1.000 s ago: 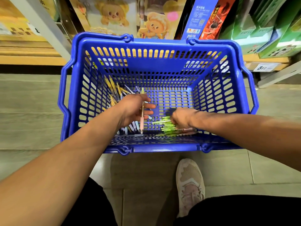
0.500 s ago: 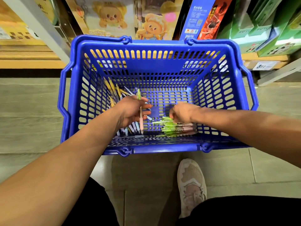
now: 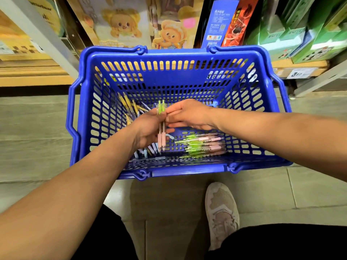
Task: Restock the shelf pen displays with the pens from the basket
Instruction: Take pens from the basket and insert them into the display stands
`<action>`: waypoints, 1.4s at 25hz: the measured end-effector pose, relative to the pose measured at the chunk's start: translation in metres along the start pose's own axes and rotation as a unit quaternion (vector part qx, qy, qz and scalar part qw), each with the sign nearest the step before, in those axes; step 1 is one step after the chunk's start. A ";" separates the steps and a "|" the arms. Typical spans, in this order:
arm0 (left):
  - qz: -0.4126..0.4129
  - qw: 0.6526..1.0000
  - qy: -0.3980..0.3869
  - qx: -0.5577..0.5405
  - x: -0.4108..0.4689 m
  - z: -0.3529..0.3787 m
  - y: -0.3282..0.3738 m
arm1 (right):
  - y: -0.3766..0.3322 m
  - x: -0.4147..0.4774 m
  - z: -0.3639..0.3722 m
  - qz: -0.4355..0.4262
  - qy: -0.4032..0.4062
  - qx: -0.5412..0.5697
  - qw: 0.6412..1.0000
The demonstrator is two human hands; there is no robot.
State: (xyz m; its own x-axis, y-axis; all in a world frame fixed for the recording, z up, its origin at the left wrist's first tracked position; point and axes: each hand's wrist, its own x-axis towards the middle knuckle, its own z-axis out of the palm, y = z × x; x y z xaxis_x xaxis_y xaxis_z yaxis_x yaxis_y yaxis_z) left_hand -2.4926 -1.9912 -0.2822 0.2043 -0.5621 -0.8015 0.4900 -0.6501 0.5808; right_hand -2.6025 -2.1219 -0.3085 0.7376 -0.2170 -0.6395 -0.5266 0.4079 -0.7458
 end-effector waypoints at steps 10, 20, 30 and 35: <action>0.010 0.998 0.022 0.064 -0.003 -0.003 0.000 | 0.037 0.002 -0.052 0.110 0.058 -0.269 0.955; -0.009 1.000 0.015 0.017 0.005 -0.002 0.001 | 0.079 -0.010 -0.045 0.036 -0.008 -0.772 0.635; -0.027 0.998 0.056 -0.015 0.013 0.001 -0.001 | 0.030 -0.011 -0.050 0.032 0.024 -0.615 0.788; -0.039 0.999 -0.007 -0.037 0.012 0.010 0.001 | 0.013 -0.007 -0.003 -0.003 0.055 -0.262 0.963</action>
State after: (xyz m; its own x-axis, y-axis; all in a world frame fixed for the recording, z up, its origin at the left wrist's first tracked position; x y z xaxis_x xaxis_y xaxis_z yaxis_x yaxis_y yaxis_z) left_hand -2.4982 -2.0034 -0.2898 0.1515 -0.5180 -0.8419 0.5661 -0.6527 0.5035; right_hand -2.6156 -2.1179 -0.3147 0.7074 -0.3229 -0.6287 -0.6845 -0.0914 -0.7233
